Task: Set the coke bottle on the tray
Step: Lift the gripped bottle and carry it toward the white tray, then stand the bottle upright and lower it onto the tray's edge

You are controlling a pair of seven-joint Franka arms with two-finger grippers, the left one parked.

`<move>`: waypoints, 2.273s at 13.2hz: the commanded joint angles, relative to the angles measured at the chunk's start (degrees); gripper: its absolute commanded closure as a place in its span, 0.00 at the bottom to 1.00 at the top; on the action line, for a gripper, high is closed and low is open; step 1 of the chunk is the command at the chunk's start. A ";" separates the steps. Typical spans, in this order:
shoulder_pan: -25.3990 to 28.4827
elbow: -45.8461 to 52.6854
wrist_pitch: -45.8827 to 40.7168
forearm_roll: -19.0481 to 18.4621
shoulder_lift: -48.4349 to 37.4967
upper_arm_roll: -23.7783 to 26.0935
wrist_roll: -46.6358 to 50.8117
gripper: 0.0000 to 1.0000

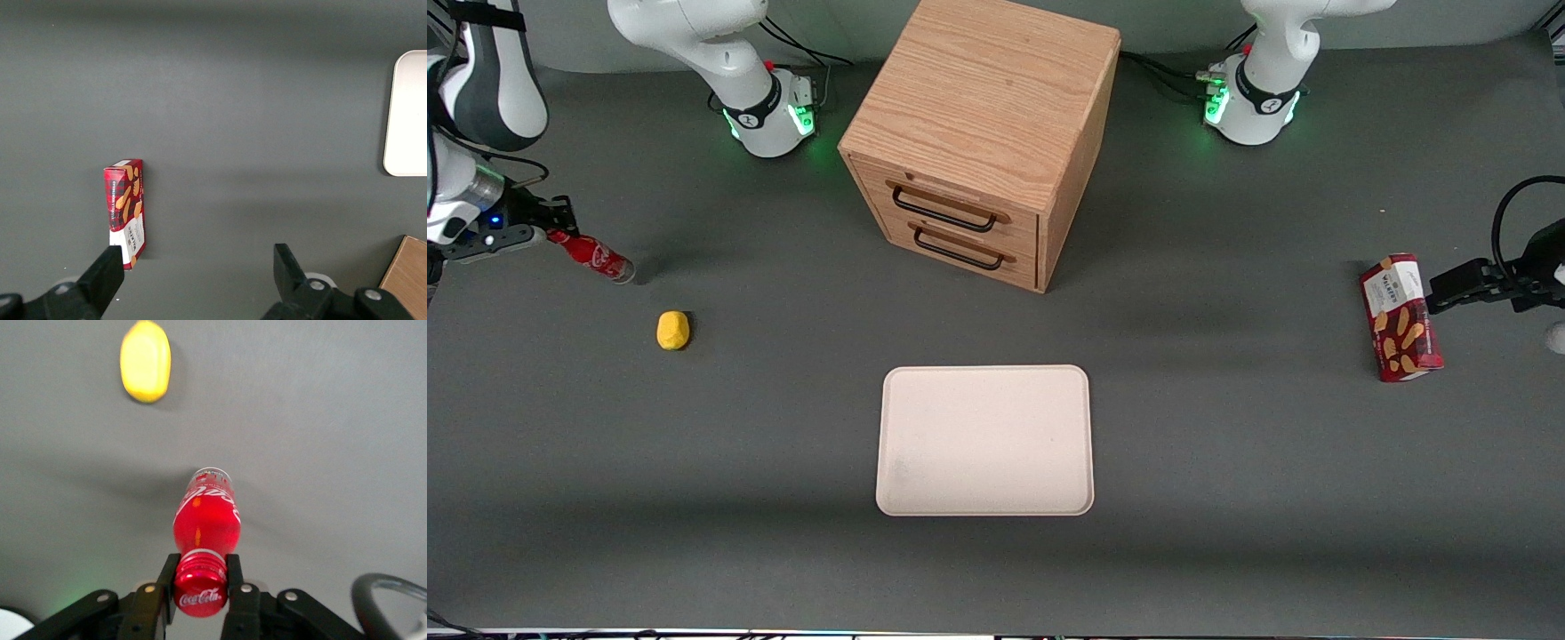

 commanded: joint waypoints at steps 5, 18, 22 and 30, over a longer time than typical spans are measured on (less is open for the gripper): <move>0.43 27.97 -24.05 13.14 9.15 16.67 7.31 1.00; 0.34 82.22 -36.13 20.81 42.90 41.28 33.85 1.00; 1.39 82.94 -22.27 20.46 48.44 44.64 36.33 1.00; 4.38 82.68 -3.44 20.29 61.19 47.19 38.79 1.00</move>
